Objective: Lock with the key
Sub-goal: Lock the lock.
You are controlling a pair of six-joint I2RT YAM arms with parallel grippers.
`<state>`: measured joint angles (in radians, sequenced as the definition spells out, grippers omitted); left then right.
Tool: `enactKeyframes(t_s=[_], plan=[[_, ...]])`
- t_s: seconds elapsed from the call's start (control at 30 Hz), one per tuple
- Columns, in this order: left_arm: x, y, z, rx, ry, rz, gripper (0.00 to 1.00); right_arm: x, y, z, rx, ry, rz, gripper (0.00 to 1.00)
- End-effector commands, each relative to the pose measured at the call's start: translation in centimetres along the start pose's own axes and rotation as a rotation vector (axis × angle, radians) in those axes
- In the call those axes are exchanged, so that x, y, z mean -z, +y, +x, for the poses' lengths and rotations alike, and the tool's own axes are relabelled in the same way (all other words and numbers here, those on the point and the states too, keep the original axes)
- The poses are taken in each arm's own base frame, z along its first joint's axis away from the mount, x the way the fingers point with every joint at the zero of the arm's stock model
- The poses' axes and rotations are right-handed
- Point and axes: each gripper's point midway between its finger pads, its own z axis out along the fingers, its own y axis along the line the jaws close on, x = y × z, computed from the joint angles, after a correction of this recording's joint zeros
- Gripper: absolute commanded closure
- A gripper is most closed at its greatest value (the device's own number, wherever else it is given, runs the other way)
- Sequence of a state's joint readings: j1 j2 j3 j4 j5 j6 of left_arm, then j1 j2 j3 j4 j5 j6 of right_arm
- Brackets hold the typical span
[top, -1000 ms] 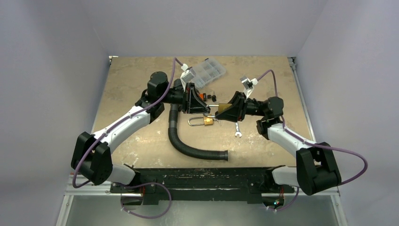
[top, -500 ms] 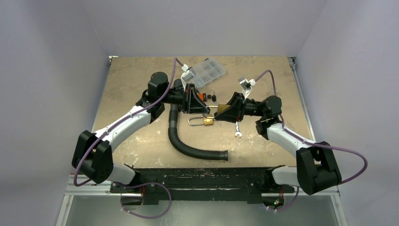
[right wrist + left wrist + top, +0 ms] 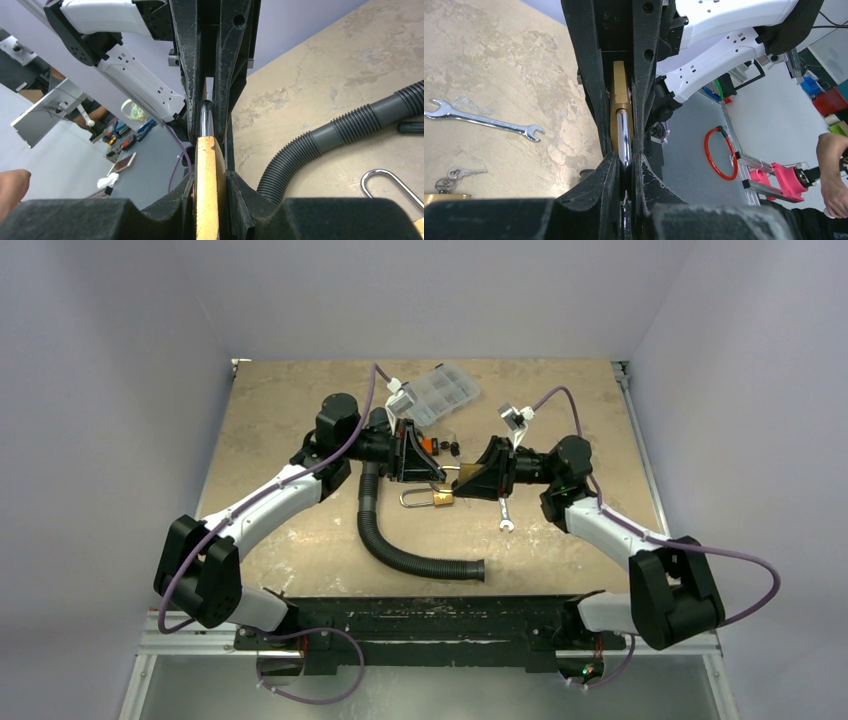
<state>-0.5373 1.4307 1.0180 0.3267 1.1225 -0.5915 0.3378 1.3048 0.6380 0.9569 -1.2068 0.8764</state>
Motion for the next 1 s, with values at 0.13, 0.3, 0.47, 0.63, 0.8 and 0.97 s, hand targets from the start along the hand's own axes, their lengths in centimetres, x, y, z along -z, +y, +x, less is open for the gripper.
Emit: enactKeyframes(t_s=[0.13, 0.3, 0.47, 0.63, 0.8, 0.97], plan=[[-3.4, -1.7, 1.8, -0.041, 0.042, 0.079, 1.0, -3.6, 3.0, -3.3, 0.138, -0.053, -0.083, 1.0], [-3.7, -1.7, 2.1, -0.033, 0.048, 0.085, 1.0, -4.0, 3.4, -3.5, 0.146, -0.047, -0.099, 1.0], [-4.0, -1.6, 2.5, -0.026, 0.053, 0.087, 1.0, -4.3, 3.7, -3.6, 0.15, -0.041, -0.112, 1.0], [-4.2, -1.6, 2.5, -0.017, 0.046, 0.092, 1.0, -4.6, 3.9, -3.5, 0.151, -0.039, -0.125, 1.0], [-4.5, -1.5, 2.8, -0.01, 0.049, 0.093, 1.0, -4.9, 4.2, -3.7, 0.154, -0.043, -0.137, 1.0], [-4.6, -1.4, 3.1, -0.004, 0.052, 0.091, 1.0, -5.0, 4.3, -4.0, 0.155, -0.047, -0.145, 1.0]])
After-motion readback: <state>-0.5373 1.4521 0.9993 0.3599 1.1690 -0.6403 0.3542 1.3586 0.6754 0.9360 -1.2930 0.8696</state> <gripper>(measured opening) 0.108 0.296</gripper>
